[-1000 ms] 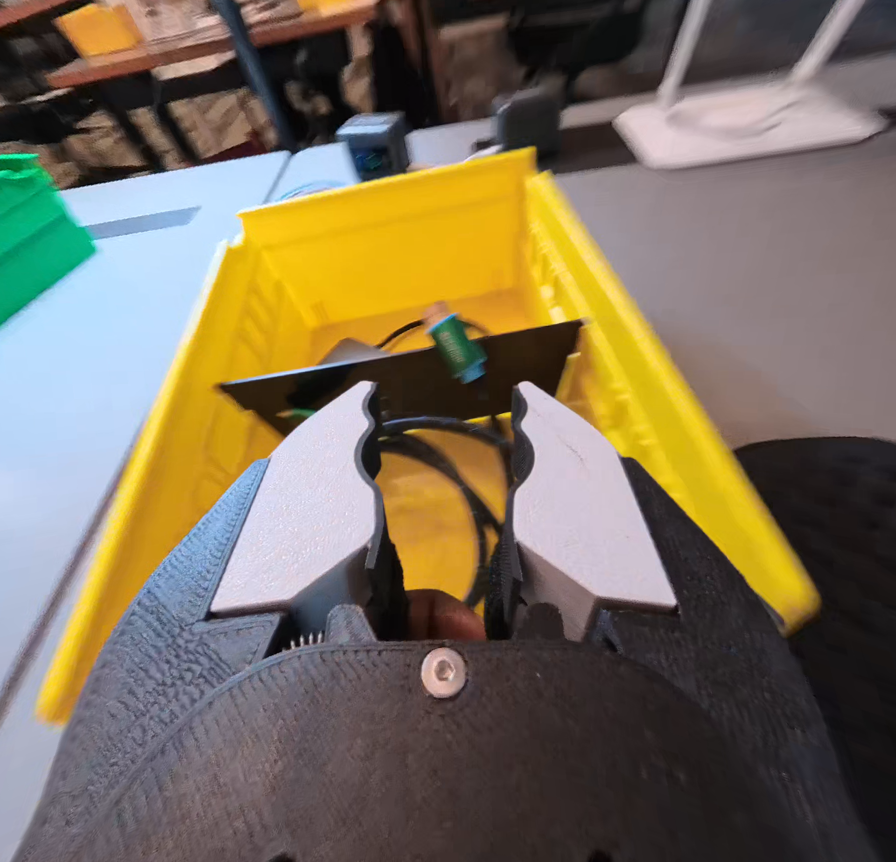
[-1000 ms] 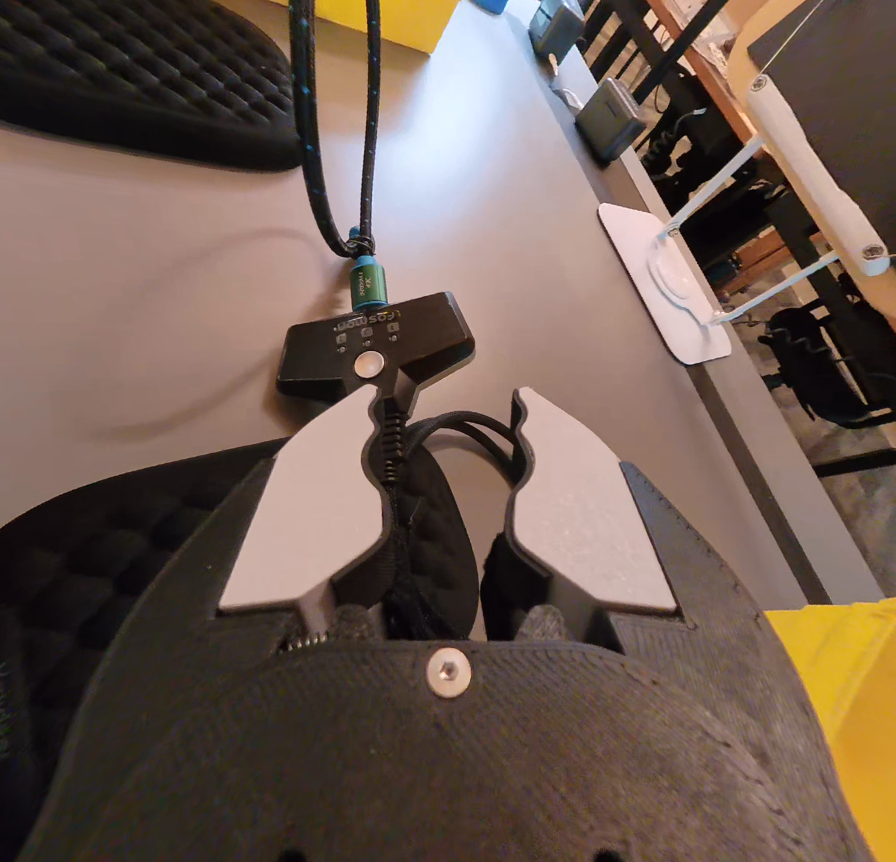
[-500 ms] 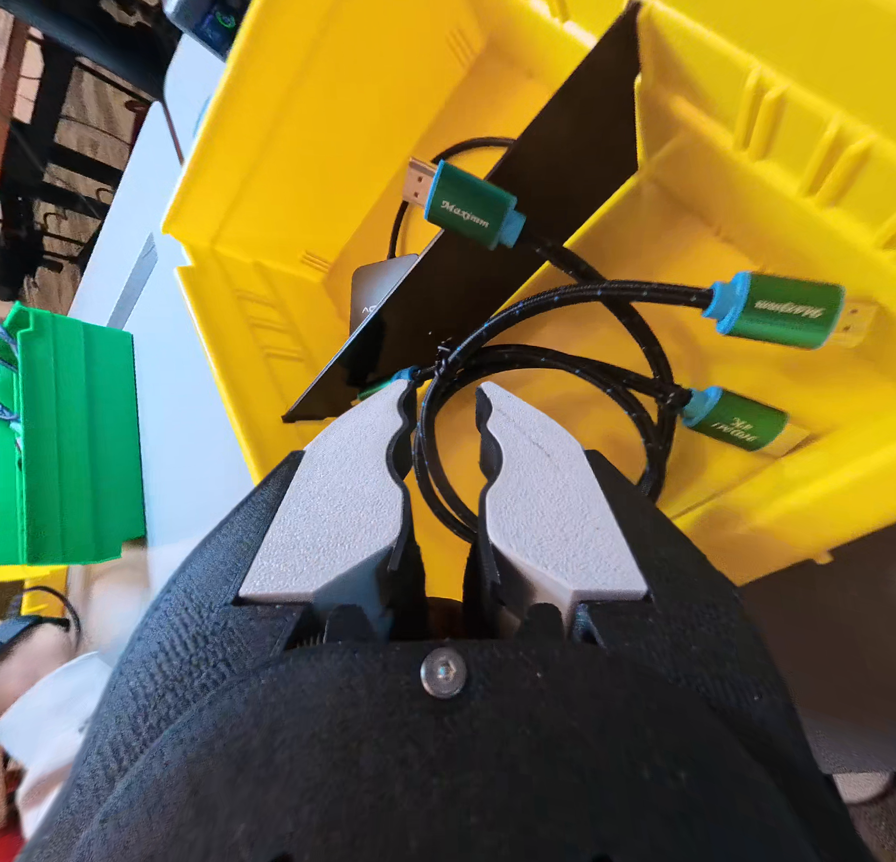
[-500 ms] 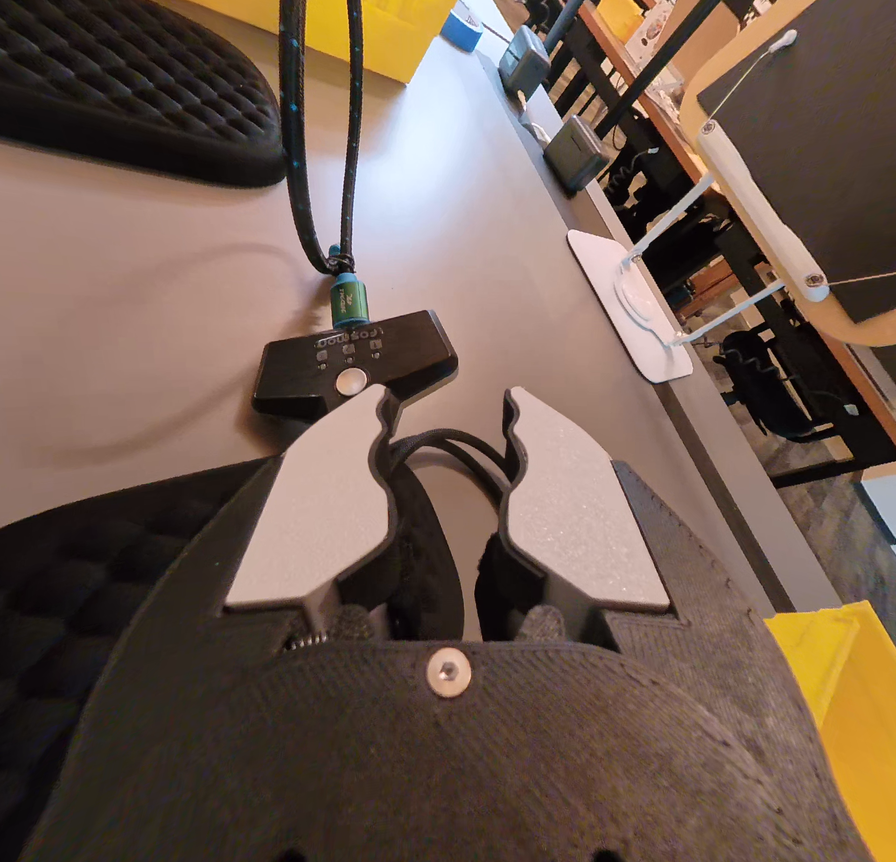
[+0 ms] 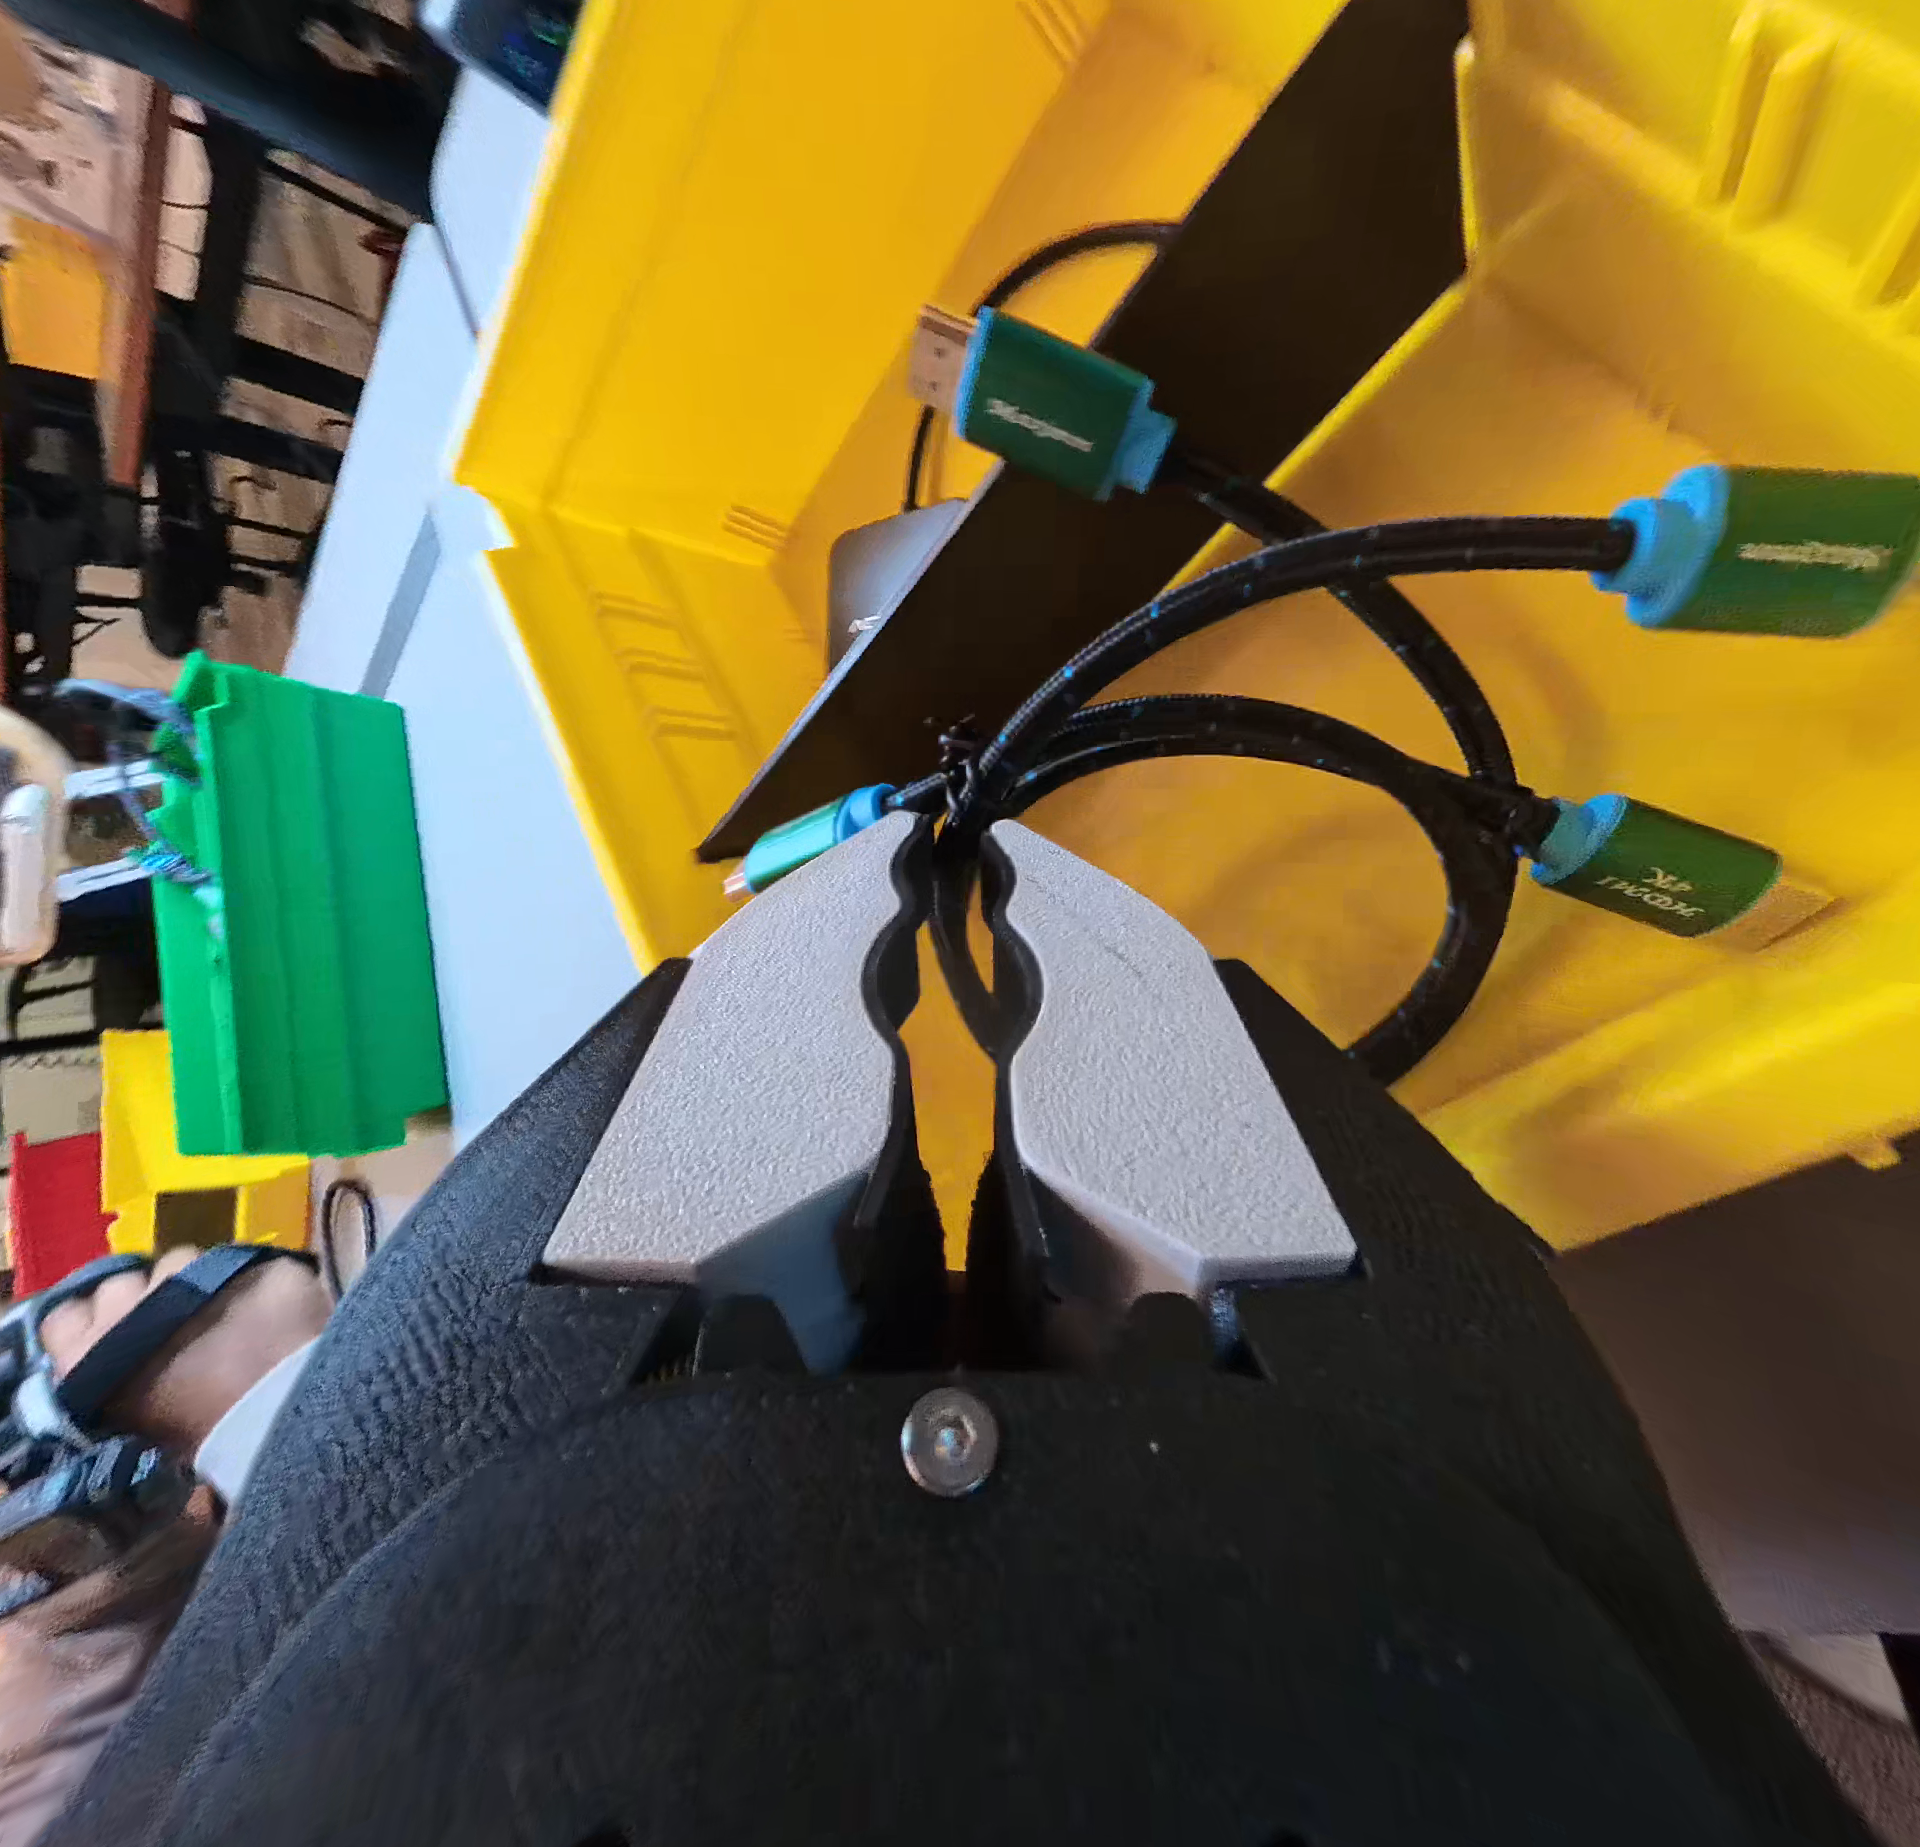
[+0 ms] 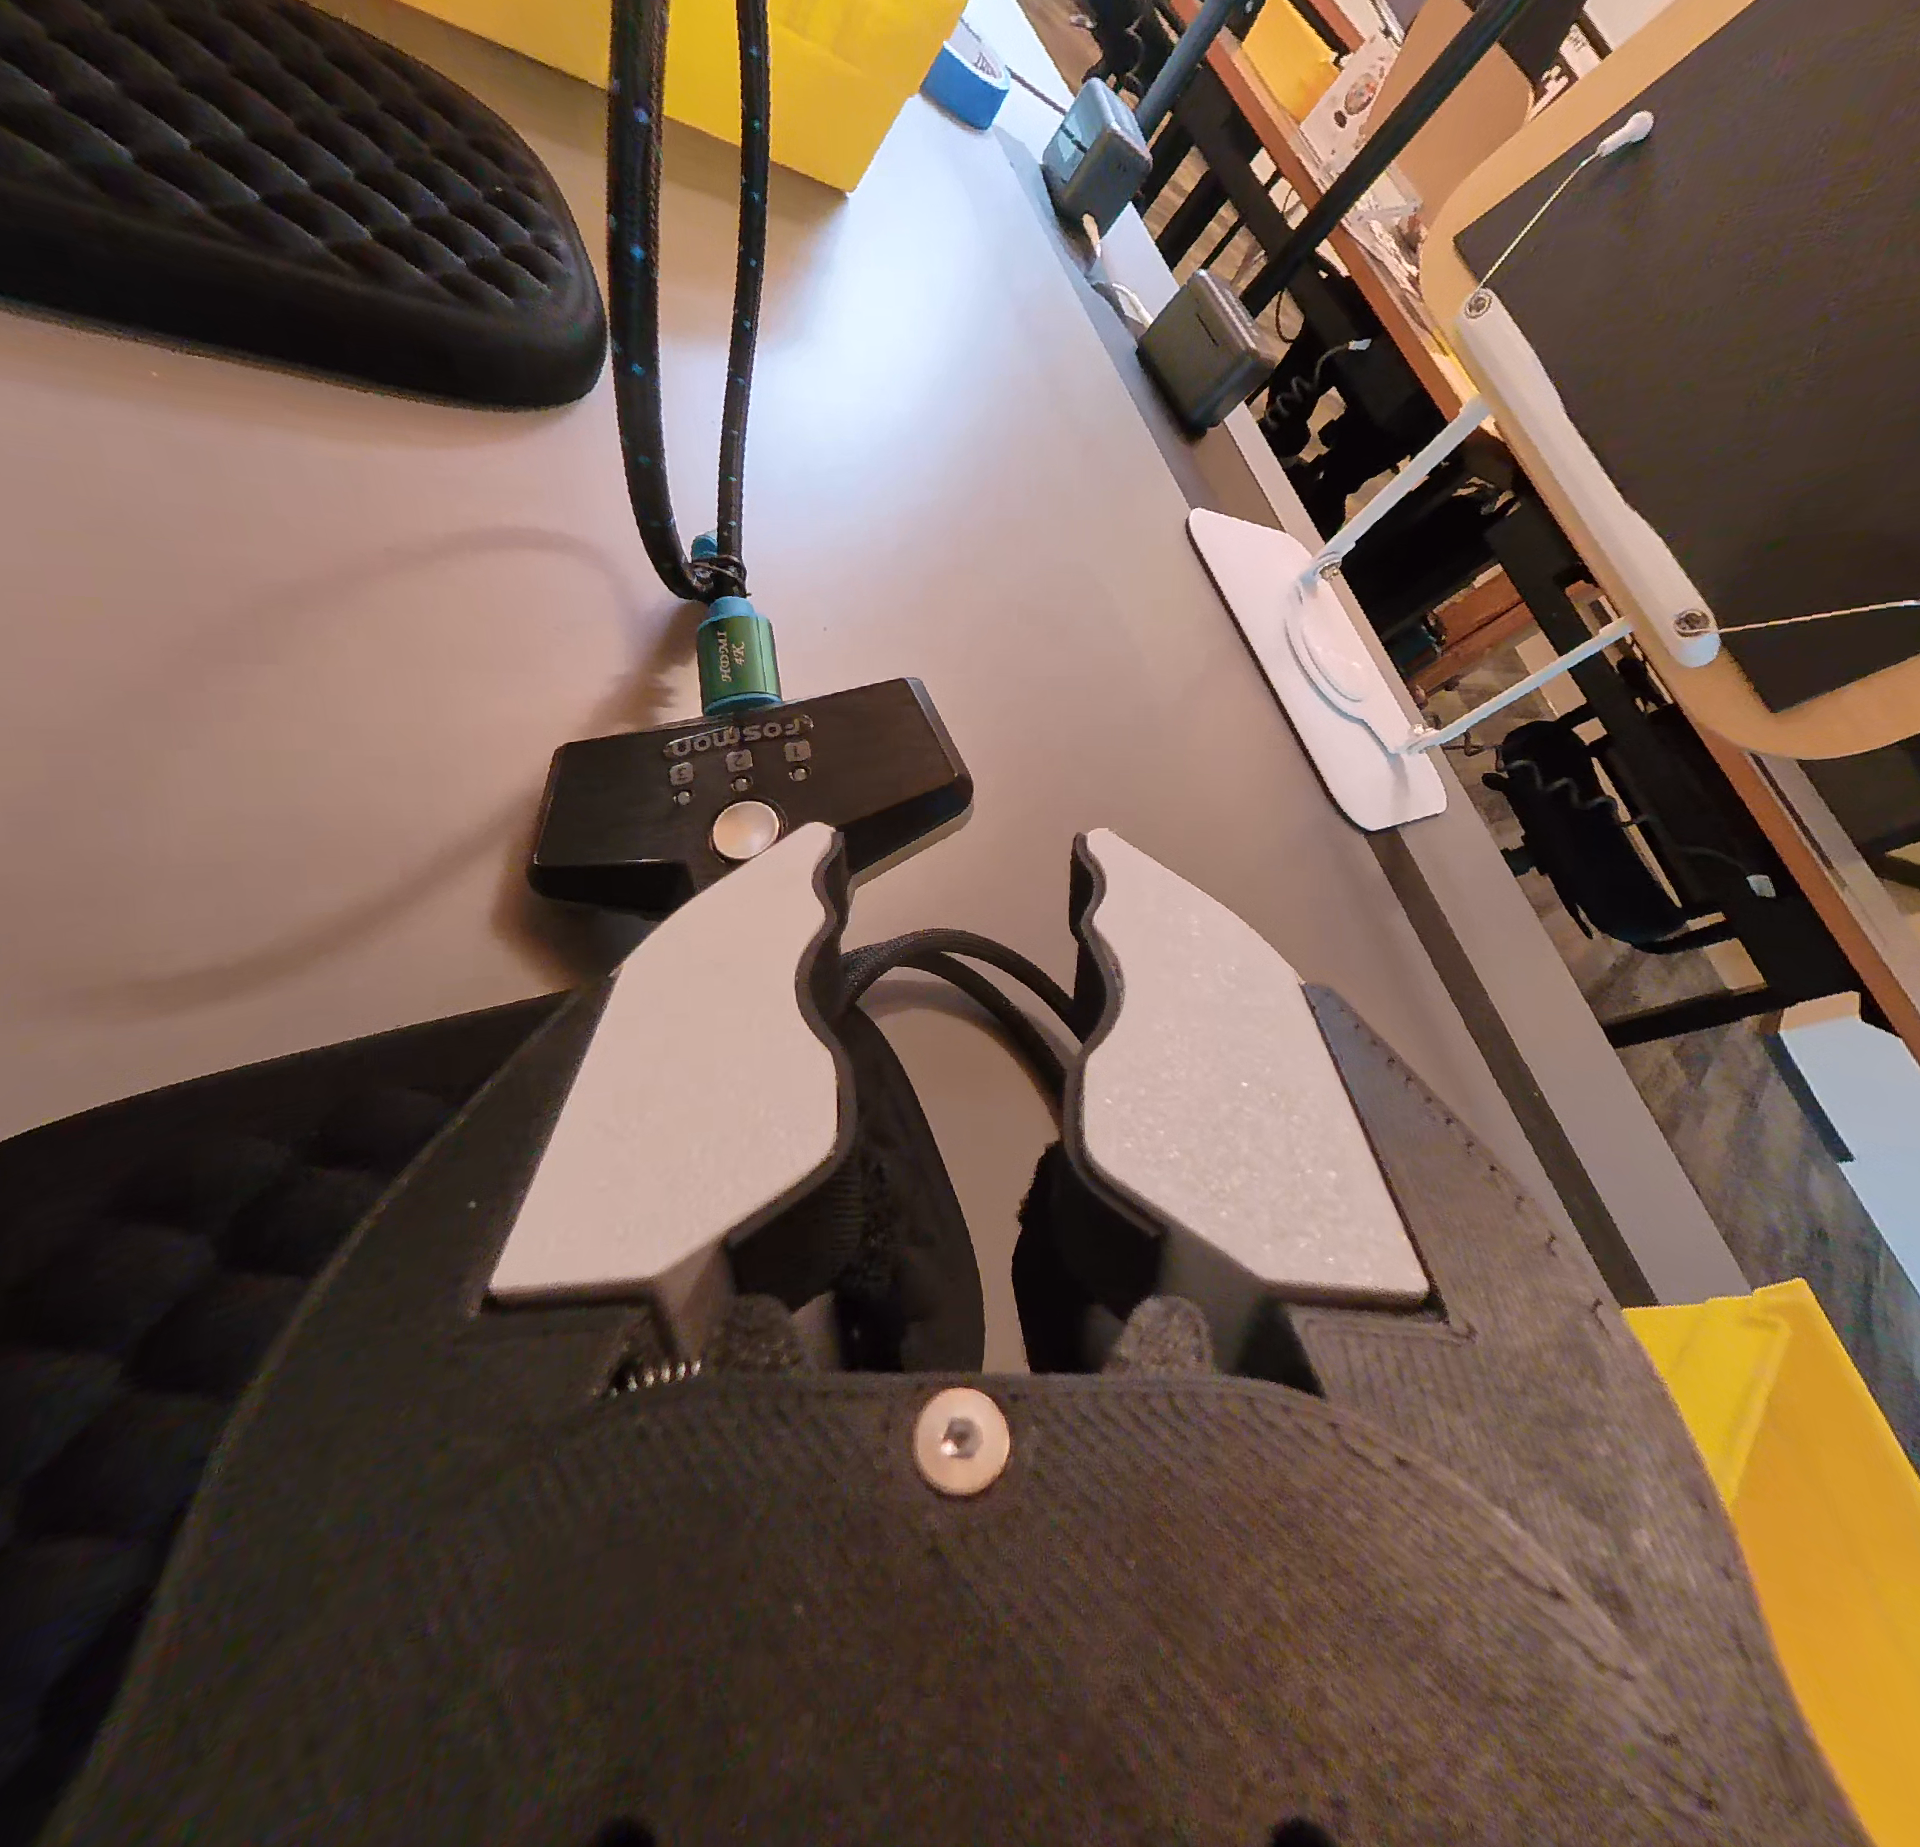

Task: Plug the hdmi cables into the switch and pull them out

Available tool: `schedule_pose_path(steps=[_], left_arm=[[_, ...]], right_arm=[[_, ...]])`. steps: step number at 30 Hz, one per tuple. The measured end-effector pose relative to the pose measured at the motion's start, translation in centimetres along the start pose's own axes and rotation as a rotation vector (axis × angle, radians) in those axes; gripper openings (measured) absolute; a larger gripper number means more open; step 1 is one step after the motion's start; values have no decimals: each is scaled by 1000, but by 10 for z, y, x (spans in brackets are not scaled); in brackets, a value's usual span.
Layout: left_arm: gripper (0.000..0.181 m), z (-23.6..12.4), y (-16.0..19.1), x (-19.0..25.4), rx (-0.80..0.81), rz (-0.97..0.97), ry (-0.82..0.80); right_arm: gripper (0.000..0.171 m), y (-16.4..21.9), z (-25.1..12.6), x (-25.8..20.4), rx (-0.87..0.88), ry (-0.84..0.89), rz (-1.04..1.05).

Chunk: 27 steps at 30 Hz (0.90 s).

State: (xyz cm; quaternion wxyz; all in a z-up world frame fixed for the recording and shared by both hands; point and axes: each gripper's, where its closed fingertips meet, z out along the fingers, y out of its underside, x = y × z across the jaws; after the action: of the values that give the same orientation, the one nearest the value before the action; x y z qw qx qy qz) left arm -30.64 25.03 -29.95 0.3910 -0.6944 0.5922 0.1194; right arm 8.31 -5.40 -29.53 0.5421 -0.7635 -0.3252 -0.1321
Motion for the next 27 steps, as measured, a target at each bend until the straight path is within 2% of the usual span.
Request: schedule_pose_path(steps=[6,10,13,18,23,25,27], left_arm=[[7,-50,-15,-28,197,-155,-188],[7,-91,-38,-53,410,-285,-401],[7,-125,-67,-61,602,-296,-562],[7,-159,-114,-48,801,-167,-739],[7,-161,-156,-13,902,102,-798],[6,-160,-172,6,934,216,-798],[6,-161,-188,24,962,318,-805]], right_arm=[[41,-5,0,0,20,1,-10],[42,-15,3,-3,46,-4,-24],[42,-30,3,-3,101,-7,-18],[40,-68,-1,-6,241,-36,-11],[34,-116,-8,-45,426,-353,91],[36,-146,-7,-48,541,-403,150],[48,-178,0,-45,638,-401,207]])
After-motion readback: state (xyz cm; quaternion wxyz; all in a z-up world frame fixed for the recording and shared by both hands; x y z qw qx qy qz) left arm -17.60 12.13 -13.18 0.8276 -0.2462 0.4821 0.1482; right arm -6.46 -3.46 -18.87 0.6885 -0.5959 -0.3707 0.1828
